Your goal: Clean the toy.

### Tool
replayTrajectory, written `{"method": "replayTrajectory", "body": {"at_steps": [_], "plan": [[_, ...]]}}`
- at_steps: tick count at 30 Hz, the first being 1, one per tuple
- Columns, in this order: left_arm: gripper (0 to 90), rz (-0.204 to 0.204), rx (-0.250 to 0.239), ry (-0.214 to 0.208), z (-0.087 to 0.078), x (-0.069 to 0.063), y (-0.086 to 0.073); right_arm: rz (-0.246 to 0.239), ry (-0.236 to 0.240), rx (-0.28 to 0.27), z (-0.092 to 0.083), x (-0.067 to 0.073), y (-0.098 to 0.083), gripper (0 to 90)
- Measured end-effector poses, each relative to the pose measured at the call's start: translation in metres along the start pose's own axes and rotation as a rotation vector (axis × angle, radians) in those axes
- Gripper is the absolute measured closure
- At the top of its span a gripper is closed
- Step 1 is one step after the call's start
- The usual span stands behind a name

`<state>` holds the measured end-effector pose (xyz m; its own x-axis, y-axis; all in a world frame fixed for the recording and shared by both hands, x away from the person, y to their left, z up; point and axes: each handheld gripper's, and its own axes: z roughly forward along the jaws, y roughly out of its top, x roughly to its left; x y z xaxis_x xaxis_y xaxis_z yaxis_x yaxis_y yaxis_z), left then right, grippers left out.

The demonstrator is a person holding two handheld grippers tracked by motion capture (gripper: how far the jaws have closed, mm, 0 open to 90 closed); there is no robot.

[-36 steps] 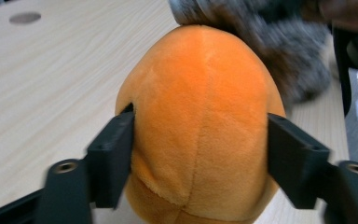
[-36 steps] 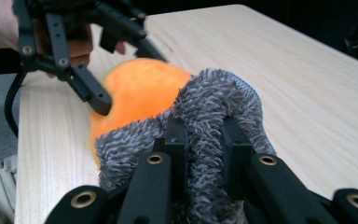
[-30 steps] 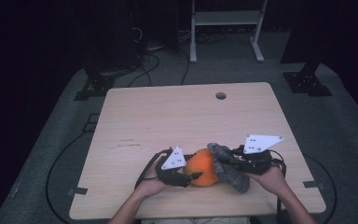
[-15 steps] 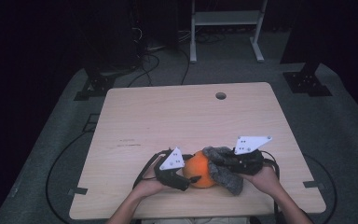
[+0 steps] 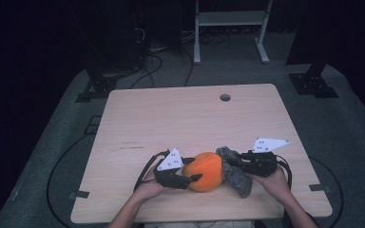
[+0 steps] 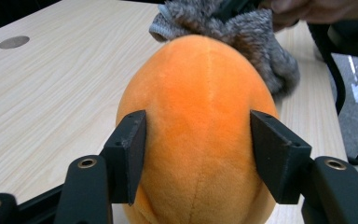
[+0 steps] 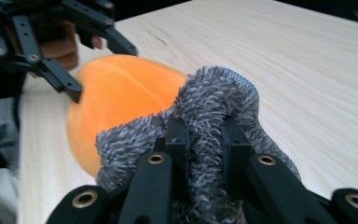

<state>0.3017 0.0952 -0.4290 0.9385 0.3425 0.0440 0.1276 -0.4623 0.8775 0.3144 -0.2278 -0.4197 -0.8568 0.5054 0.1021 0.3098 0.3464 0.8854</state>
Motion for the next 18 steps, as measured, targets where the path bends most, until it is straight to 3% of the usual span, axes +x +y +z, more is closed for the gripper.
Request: {"method": "replayTrajectory", "body": {"at_steps": [3,8,10,12,14,16,18], "plan": [[39.9,-0.016,-0.004,-0.009,-0.002,0.002,-0.004,0.02,-0.002,-0.02,-0.004,-0.002,-0.001,76.5],[39.9,-0.02,-0.003,-0.015,-0.001,0.003,-0.004,0.02,0.074,-0.092,0.002,0.011,0.007,76.3],[39.9,-0.021,0.002,-0.014,-0.002,0.004,-0.005,-0.006,0.054,-0.052,0.008,0.014,0.007,76.2],[39.9,-0.026,-0.001,-0.017,-0.003,0.005,-0.007,0.017,0.062,-0.053,0.01,0.009,0.004,76.2],[39.9,-0.038,-0.006,-0.023,-0.003,0.006,-0.007,0.018,0.028,-0.028,0.008,0.004,0.0,76.3],[39.8,-0.037,-0.007,-0.024,-0.003,0.006,-0.007,0.056,0.021,-0.031,0.005,-0.002,-0.006,76.3],[39.7,-0.03,-0.005,-0.026,-0.002,0.006,-0.007,0.056,0.013,-0.041,0.001,-0.001,-0.007,76.2]]}}
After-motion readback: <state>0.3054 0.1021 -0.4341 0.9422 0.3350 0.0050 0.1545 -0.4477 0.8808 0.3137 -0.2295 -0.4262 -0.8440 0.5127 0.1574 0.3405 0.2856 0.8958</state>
